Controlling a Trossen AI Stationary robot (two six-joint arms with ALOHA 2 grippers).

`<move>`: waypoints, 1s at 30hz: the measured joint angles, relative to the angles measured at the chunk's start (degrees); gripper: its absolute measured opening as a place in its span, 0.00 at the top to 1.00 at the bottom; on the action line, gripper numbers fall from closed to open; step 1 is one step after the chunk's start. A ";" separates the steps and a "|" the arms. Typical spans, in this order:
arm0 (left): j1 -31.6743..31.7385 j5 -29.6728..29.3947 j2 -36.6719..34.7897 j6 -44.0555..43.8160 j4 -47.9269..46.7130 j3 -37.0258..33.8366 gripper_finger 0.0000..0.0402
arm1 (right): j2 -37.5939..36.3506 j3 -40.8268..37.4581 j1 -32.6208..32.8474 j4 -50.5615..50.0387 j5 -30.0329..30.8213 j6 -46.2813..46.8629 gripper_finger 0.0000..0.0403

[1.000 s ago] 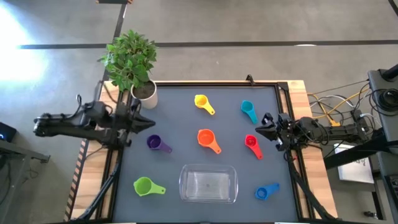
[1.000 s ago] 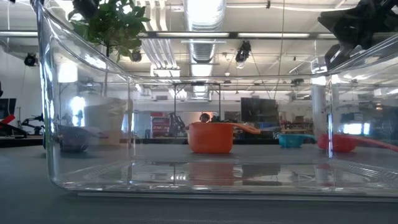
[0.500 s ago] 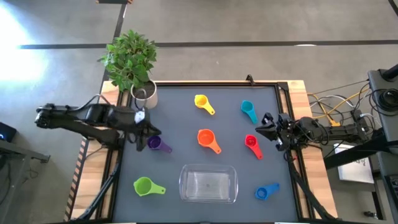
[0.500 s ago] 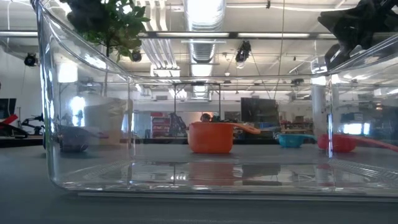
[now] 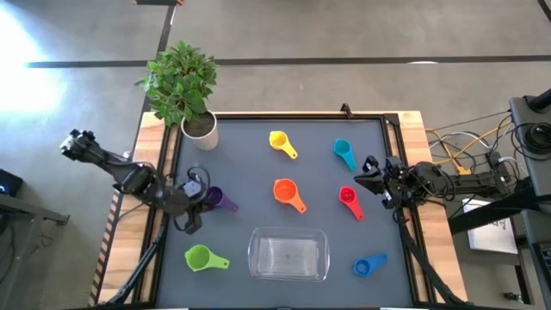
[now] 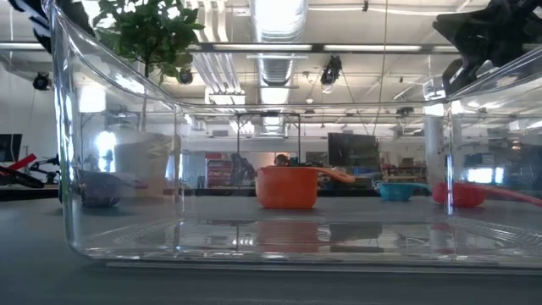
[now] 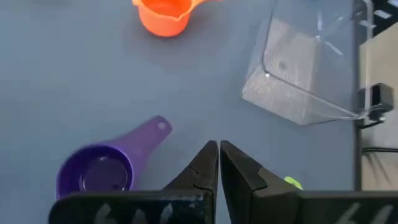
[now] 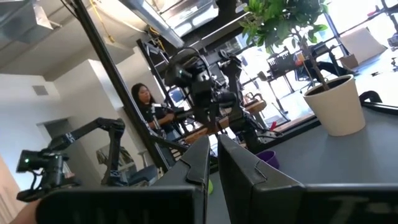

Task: Nest measuring cups in basket
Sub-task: Stack the green measuring cup on top of the orange measuring cup

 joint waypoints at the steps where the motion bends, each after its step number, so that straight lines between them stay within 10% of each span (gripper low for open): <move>1: -0.55 -0.37 0.48 -0.97 0.04 -0.43 1.00 | 0.00 0.00 0.00 -0.02 0.00 0.00 0.94; 30: -1.68 5.15 21.83 -4.62 2.39 0.11 0.58 | 0.00 0.00 0.02 -1.66 2.58 -2.62 0.94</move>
